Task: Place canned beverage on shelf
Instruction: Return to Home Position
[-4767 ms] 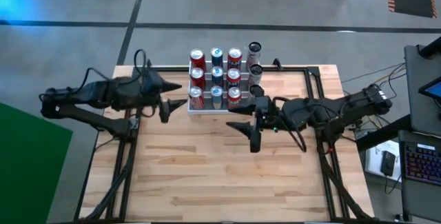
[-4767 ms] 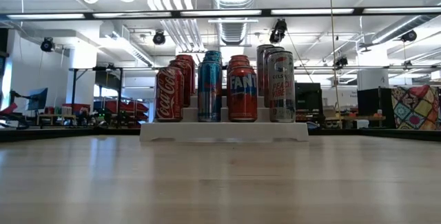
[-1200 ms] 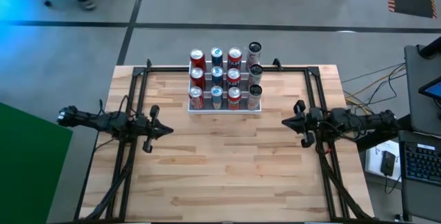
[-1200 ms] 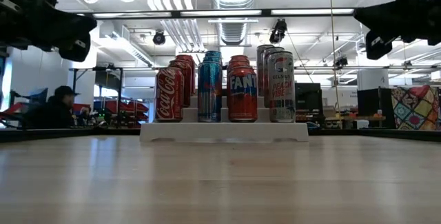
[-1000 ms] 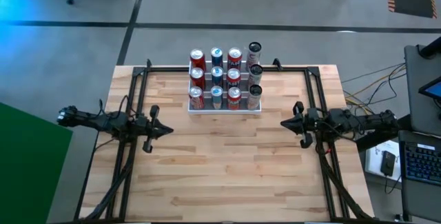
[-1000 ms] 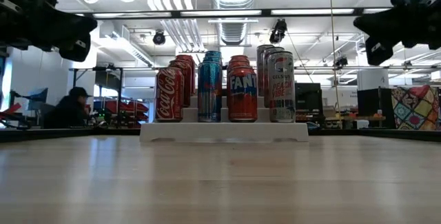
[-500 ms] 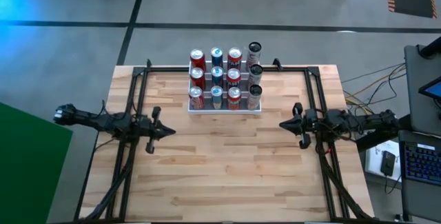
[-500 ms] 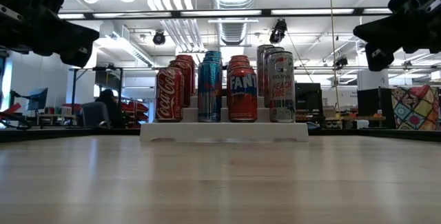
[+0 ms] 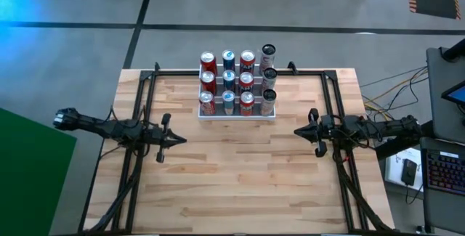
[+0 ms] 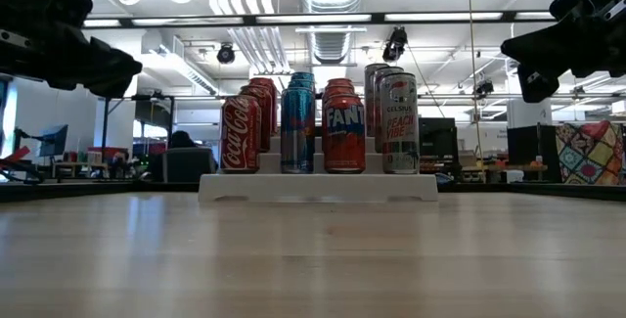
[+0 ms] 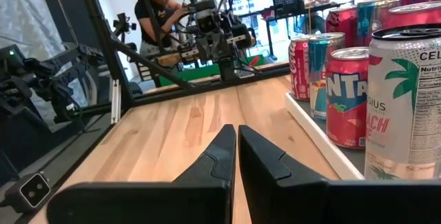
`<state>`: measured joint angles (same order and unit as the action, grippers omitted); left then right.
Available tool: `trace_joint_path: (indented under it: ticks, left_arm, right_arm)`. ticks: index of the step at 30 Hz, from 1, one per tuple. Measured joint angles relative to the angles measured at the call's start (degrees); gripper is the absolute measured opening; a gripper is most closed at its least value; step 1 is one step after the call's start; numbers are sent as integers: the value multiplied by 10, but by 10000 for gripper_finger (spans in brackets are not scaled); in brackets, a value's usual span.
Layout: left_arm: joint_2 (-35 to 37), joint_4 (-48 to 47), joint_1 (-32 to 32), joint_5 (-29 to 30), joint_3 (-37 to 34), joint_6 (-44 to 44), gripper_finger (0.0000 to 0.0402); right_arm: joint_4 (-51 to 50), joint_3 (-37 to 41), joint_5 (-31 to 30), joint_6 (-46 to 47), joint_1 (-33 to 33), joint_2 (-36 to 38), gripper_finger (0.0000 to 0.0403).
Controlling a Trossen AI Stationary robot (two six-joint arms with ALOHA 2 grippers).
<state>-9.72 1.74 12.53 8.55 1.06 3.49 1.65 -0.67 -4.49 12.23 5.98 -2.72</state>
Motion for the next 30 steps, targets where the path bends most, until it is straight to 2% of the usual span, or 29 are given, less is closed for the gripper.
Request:
trace_joint_path:
  ticks: [12, 15, 16, 18, 22, 24, 25, 27, 30]
  left_arm:
    - [-12, 3, 0, 0, 1, 0, 0]
    - [-12, 3, 0, 0, 1, 0, 0]
    - [-12, 3, 0, 0, 1, 0, 0]
    - [-12, 3, 0, 0, 1, 0, 0]
    - [-12, 4, 0, 0, 2, 0, 0]
    - [-12, 4, 0, 0, 2, 0, 0]
    - [-13, 4, 0, 0, 2, 0, 0]
    - [-14, 4, 0, 0, 2, 0, 0]
    - [-15, 4, 0, -1, 2, 0, 0]
  right_arm:
    - [9, 0, 30, -32, 0, 0, 9]
    - [9, 0, 48, -65, 0, 0, 9]
    - [9, 0, 78, -89, 0, 0, 9]
    - [15, 1, 194, -145, 0, 0, 9]
    - [35, 1, 516, -194, 0, 0, 9]
    - [32, 1, 643, -206, 0, 0, 9]
    - [33, 1, 683, -216, 0, 0, 9]
    - [33, 0, 725, -237, 0, 0, 9]
    - [31, 0, 715, -237, 0, 0, 9]
